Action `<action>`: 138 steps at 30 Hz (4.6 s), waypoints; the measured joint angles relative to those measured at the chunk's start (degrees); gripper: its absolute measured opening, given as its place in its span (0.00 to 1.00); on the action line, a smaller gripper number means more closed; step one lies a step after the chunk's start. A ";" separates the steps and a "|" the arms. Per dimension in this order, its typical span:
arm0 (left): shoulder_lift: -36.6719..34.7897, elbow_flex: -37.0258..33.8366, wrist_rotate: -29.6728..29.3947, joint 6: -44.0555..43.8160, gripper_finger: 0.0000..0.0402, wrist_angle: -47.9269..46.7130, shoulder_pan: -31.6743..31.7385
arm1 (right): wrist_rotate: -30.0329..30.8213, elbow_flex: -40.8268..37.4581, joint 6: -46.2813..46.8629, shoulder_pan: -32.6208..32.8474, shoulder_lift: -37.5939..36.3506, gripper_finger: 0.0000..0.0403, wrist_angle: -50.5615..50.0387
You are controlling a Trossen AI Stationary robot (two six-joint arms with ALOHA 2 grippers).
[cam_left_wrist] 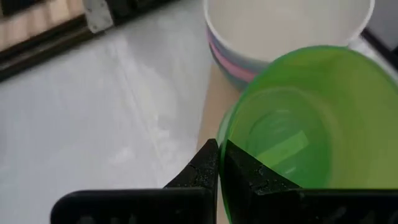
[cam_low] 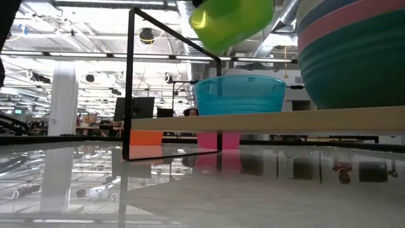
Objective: Place and stack bowls onto a shelf
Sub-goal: Stack the small green bowl on the small blue bowl on the shelf, then stack the small pink bowl on the small green bowl on the shelf
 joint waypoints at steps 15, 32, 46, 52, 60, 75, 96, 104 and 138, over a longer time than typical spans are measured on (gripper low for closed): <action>6.57 -0.12 0.83 1.92 0.00 -1.39 0.40 | 0.02 -0.02 0.12 0.00 1.22 0.05 -0.03; 6.59 -0.11 -0.42 6.46 0.02 -1.43 -0.93 | 0.00 -0.02 0.89 0.00 1.53 0.08 -0.15; 6.41 2.00 -3.65 3.15 0.27 0.66 -1.44 | -0.22 -0.02 1.05 0.00 1.53 0.08 -0.22; 5.27 16.56 -17.07 2.08 0.30 -5.74 -0.06 | -0.07 -0.02 1.05 0.00 1.53 0.07 -0.22; 5.24 27.77 -7.79 -4.21 0.30 -14.61 16.37 | 1.90 -0.02 1.94 0.00 1.66 0.08 -0.20; 6.61 -4.04 3.50 -2.95 0.31 2.25 34.91 | 8.00 -0.02 6.62 -0.33 2.05 0.08 -0.20; 13.38 -14.74 -2.36 -12.61 0.63 15.14 31.75 | 10.64 0.00 9.16 -0.33 4.48 0.08 -0.20; 13.82 -14.73 -8.11 -13.34 0.34 13.96 29.89 | 10.43 0.00 9.16 -0.33 4.74 0.08 -0.19; 6.35 32.09 3.39 -4.24 0.00 -28.73 8.35 | 8.29 0.00 1.17 -0.16 4.57 0.08 -1.32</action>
